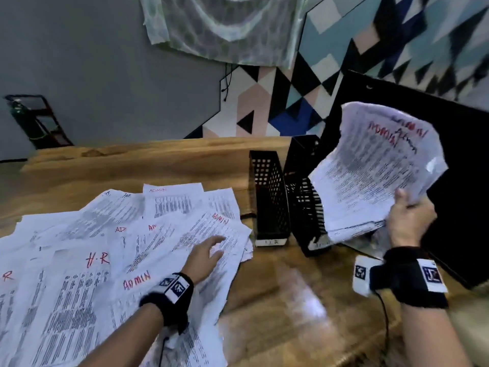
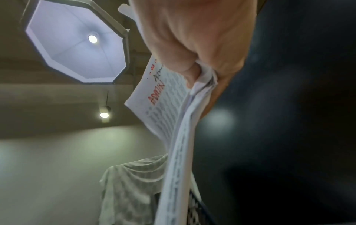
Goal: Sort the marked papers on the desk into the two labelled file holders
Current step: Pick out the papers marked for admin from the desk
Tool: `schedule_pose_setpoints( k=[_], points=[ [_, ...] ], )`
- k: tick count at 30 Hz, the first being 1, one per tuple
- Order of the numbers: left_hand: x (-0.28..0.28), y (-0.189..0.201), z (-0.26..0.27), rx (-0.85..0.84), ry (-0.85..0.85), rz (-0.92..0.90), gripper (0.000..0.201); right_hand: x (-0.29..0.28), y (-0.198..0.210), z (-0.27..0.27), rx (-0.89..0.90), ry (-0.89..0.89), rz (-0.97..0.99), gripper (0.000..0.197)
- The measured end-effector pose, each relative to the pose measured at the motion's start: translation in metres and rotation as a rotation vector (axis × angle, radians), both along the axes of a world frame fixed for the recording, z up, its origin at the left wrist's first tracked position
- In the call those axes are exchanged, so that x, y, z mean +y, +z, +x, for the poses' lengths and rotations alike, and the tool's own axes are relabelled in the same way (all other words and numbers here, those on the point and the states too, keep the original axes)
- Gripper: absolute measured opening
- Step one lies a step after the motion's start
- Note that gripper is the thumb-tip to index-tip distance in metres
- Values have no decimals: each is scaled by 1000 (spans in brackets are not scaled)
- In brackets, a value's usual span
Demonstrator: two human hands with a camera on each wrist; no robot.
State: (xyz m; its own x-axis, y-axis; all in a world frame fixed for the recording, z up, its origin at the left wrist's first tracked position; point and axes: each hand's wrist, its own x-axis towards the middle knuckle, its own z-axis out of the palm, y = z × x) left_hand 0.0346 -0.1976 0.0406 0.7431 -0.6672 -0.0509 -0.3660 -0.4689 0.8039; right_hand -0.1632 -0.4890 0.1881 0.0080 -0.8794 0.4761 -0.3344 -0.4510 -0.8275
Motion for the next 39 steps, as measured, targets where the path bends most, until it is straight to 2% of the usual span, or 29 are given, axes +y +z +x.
schedule_pose_setpoints(
  k=[3, 5, 8, 11, 15, 17, 18, 20, 22, 24, 26, 28, 31, 34, 36, 39],
  points=[
    [-43, 8, -9, -97, -114, 103, 45, -22, 6, -12, 62, -12, -160, 31],
    [-82, 14, -19, -171, -200, 151, 47, -34, 3, -11, 80, 28, -174, 34],
    [-145, 17, -41, -388, -391, 239, 54, -44, 0, -1, 74, 147, -180, 37],
    [-194, 20, -67, -614, -549, 412, 65, -44, 11, 4, 5, 247, -207, 42],
    [-224, 13, -72, -784, -623, 651, 63, -35, 31, 1, -78, 305, -260, 67],
    [-223, 10, -60, -826, -645, 714, 62, -33, 35, 3, -64, 340, -260, 66],
    [-220, 11, -54, -844, -654, 728, 62, -34, 35, 7, -42, 335, -259, 57],
    [-213, 13, -42, -852, -664, 759, 64, -37, 26, 20, 11, 303, -232, 26],
    [-207, 14, -33, -836, -660, 784, 66, -37, 9, 39, 67, 313, -188, 42],
    [-201, 16, -30, -797, -661, 789, 66, -37, -14, 62, 134, 387, -161, 50],
    [-197, 20, -29, -745, -681, 781, 64, -37, -43, 84, 278, 504, -88, 57],
    [-192, 22, -29, -702, -697, 784, 62, -39, -72, 96, 475, 557, 78, 55],
    [-186, 23, -25, -659, -723, 787, 62, -39, -98, 96, 602, 479, 261, 35],
    [-180, 24, -22, -617, -749, 785, 67, -38, -109, 94, 610, 430, 282, 33],
    [-173, 24, -19, -585, -719, 749, 68, -37, -112, 93, 560, 391, 280, 38],
    [-149, 25, -6, -510, -603, 666, 65, -30, -113, 87, 571, 241, 259, 66]
  ],
)
